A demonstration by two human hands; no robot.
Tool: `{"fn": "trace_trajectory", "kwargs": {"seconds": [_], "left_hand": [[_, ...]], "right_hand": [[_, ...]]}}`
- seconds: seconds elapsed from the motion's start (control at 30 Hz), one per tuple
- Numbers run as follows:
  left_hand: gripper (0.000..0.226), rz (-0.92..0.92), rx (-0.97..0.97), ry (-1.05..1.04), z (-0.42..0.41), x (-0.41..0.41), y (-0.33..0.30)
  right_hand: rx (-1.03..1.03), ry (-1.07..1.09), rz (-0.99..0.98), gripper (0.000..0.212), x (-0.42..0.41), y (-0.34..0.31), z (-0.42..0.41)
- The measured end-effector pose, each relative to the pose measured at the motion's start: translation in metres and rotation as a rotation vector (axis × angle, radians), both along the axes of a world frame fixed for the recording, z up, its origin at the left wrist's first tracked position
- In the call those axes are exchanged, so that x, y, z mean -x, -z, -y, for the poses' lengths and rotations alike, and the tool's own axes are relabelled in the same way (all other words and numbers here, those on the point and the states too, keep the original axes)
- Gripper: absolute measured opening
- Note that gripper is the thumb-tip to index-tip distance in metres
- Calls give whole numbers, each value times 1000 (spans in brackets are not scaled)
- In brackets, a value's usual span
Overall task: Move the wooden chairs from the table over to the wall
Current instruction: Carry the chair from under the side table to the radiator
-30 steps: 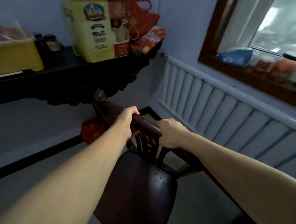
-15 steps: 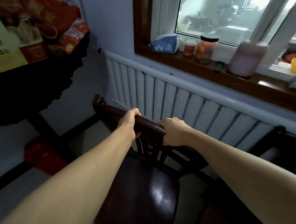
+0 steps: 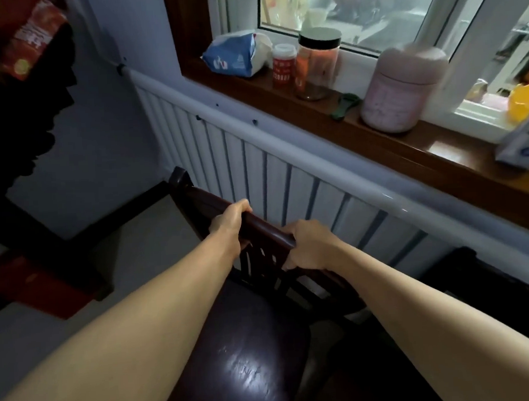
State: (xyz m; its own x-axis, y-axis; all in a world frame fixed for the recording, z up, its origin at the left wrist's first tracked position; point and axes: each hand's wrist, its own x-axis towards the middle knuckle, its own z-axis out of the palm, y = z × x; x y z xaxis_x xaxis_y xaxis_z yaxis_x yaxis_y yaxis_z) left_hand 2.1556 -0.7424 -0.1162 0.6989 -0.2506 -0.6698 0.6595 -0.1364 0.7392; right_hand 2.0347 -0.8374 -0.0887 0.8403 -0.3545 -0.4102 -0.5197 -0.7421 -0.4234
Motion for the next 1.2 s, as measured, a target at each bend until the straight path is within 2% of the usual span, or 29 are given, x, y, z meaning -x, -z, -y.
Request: {"fn": "trace_trajectory", "kwargs": {"seconds": [0.2,0.27,0.4,0.5,0.6,0.7,0.93,1.2], "left_hand": [[49,-28,14,40,63,-13,16],[52,-45,30,47,84,-14,20],[53,-55,56,56,119,-20,30],[51,-72,74,64,141,-27,37],[37,-89,79,58,158,-30,46],[28,-98,74,36,170,-33,53],[67,-113,65,78,186,-36,56],[71,-111,51,136,197,-18,62]], "right_hand": [[-10,35,-6,23,-11,18,59],[-19,43,-20,18,-13,22,79],[-41,59,-17,32,-18,31,113],[-6,124,41,33,-18,42,129],[75,192,63,33,-12,52,140],[122,207,82,43,-8,60,148],[149,196,75,53,-14,71,164],[153,266,110,49,7,83,166]]}}
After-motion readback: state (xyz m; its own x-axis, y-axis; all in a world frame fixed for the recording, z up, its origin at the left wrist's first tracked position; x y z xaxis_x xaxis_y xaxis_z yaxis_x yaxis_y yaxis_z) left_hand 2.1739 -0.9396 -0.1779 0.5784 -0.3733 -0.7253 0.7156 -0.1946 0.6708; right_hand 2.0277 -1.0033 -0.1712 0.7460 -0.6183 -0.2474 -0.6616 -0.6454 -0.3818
